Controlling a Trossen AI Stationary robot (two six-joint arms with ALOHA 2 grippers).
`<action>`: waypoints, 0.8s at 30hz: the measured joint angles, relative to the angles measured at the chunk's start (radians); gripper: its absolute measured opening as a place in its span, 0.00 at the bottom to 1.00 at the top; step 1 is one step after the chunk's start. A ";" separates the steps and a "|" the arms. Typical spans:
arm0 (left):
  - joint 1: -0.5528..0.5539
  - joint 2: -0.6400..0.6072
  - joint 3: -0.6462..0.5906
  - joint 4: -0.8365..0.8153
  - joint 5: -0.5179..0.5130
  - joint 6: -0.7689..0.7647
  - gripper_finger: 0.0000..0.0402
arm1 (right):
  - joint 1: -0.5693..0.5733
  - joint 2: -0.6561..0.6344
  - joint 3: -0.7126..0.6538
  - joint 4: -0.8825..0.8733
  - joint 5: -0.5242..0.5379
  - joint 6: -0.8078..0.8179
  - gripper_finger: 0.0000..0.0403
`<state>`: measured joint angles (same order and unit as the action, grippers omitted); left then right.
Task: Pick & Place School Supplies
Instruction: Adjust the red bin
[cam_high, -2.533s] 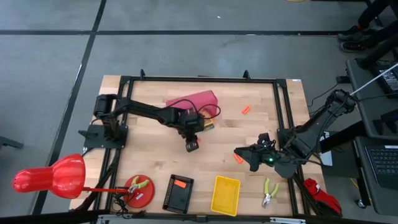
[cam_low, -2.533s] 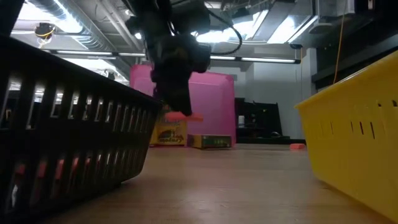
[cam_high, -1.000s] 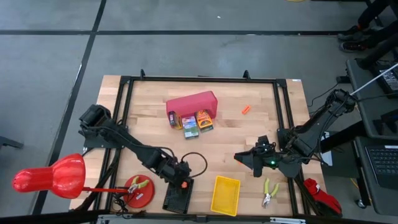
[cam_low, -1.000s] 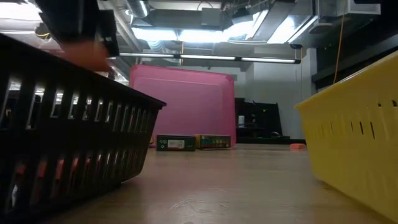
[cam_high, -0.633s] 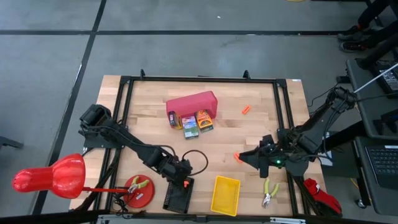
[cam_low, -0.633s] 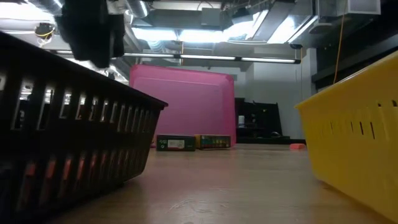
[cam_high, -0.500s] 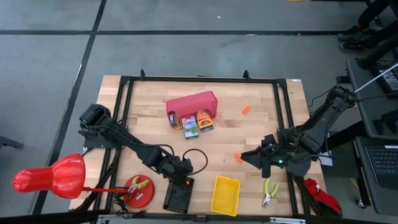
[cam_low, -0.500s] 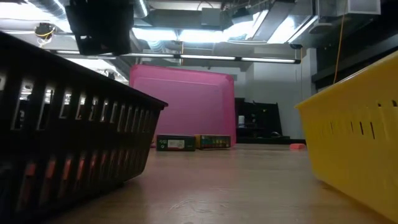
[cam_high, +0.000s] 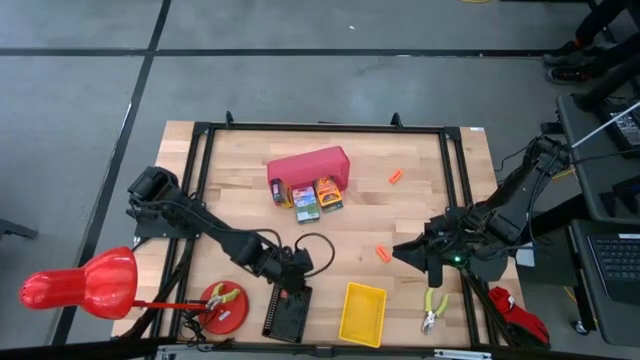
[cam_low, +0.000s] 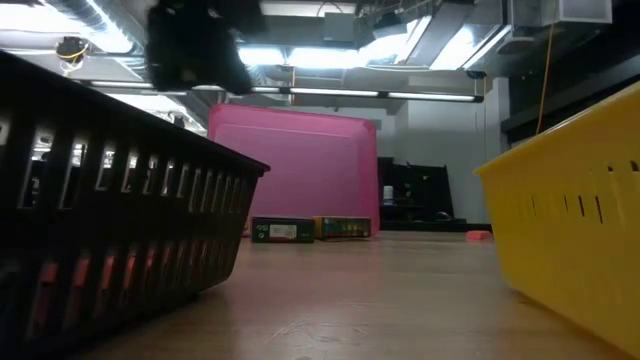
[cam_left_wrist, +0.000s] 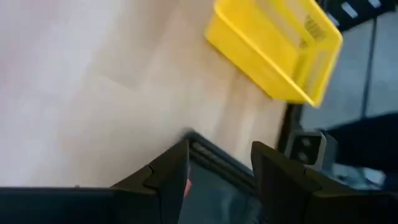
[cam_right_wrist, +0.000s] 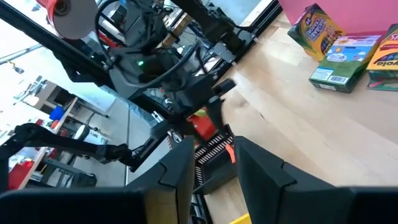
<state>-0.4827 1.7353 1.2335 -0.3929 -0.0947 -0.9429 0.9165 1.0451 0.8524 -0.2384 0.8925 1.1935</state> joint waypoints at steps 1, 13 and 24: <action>0.011 -0.003 0.000 -0.001 -0.011 0.016 0.43 | 0.000 0.000 0.000 0.012 -0.001 -0.007 0.29; 0.200 -0.130 0.000 -0.153 -0.116 0.191 0.43 | 0.003 0.035 0.000 0.244 0.154 -0.103 0.29; 0.568 -0.219 0.000 -0.229 0.015 0.499 0.43 | 0.003 0.104 0.000 0.344 0.218 -0.127 0.29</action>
<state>0.0850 1.5158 1.2335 -0.6215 -0.0792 -0.4435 0.9199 1.1491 0.8524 0.1052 1.1105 1.0663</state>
